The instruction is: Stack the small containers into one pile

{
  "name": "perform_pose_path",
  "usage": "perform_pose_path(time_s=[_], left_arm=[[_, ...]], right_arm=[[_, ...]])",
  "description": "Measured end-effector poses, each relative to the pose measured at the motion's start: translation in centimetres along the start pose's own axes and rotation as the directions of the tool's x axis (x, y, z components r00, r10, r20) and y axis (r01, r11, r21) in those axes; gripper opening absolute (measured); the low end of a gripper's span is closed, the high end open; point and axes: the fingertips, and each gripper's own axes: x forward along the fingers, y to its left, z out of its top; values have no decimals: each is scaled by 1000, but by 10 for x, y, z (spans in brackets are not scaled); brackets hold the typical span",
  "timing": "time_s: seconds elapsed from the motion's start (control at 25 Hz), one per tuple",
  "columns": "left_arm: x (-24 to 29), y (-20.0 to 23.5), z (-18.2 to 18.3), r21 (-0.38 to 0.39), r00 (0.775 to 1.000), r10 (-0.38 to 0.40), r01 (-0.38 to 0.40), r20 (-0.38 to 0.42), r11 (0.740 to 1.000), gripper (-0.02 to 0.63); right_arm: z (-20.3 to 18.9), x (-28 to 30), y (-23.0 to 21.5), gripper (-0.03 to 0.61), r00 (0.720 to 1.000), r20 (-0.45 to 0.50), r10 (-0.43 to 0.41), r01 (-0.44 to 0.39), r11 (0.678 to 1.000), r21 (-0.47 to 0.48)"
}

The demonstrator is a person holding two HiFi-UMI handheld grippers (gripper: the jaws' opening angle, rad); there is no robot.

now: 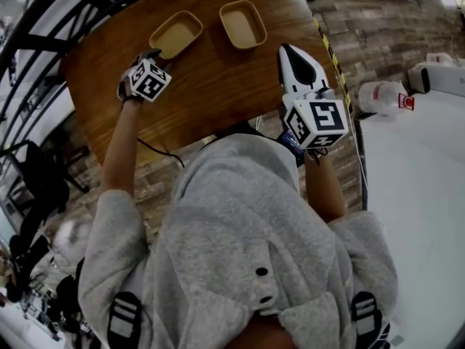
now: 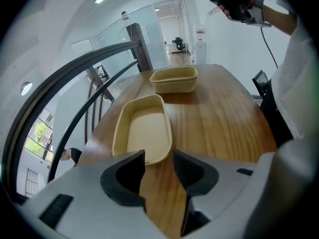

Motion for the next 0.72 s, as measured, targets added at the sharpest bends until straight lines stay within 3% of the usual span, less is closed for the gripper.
perform_pose_path(time_s=[0.2, 0.4, 0.72], left_arm=[[3, 6, -6, 99, 1000, 1, -1, 3, 995, 184], [7, 7, -1, 245, 1000, 6, -4, -6, 970, 182], [9, 7, 7, 330, 999, 18, -4, -37, 944, 105]], right_arm=[[0, 1, 6, 11, 1000, -19, -13, 12, 1000, -18], [2, 2, 7, 11, 999, -23, -22, 21, 999, -41], [5, -2, 1, 11, 1000, -16, -27, 26, 999, -46]])
